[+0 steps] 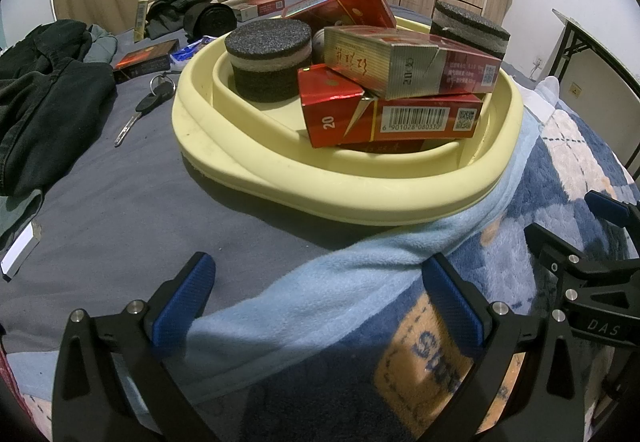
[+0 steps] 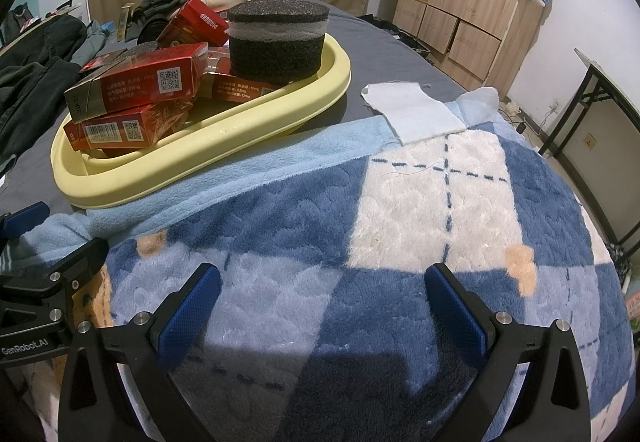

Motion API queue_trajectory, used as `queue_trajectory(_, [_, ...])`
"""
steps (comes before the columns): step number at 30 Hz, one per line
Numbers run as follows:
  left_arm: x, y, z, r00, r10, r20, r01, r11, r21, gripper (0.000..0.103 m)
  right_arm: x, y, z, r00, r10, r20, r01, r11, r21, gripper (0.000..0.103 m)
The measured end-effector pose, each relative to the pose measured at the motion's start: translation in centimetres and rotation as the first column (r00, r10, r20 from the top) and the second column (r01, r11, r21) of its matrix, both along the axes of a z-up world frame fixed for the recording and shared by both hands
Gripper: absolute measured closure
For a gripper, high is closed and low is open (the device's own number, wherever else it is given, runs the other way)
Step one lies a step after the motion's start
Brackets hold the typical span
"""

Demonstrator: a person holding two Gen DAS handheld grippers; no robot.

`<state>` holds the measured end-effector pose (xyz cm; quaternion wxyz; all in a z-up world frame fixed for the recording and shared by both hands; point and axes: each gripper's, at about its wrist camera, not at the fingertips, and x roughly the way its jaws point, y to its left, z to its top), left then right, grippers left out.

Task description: Organize rigid objects

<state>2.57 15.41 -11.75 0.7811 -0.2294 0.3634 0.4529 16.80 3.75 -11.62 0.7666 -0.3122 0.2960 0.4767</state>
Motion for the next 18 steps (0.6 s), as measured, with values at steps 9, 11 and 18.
queue_trajectory(9, [0.02,-0.02,0.0,1.0,0.0,0.0,0.0,1.0,0.0,0.0,0.16,0.02,0.02,1.0,0.0,0.0,0.0,1.0,0.0,0.0])
queue_trajectory(11, [0.01,-0.01,0.0,1.0,0.0,0.0,0.0,1.0,0.0,0.0,-0.01,0.0,0.0,1.0,0.0,0.0,0.0,1.0,0.0,0.0])
queue_trajectory(18, [0.02,-0.03,0.0,1.0,0.0,0.0,0.0,1.0,0.0,0.0,0.08,0.01,0.0,1.0,0.0,0.0,0.0,1.0,0.0,0.0])
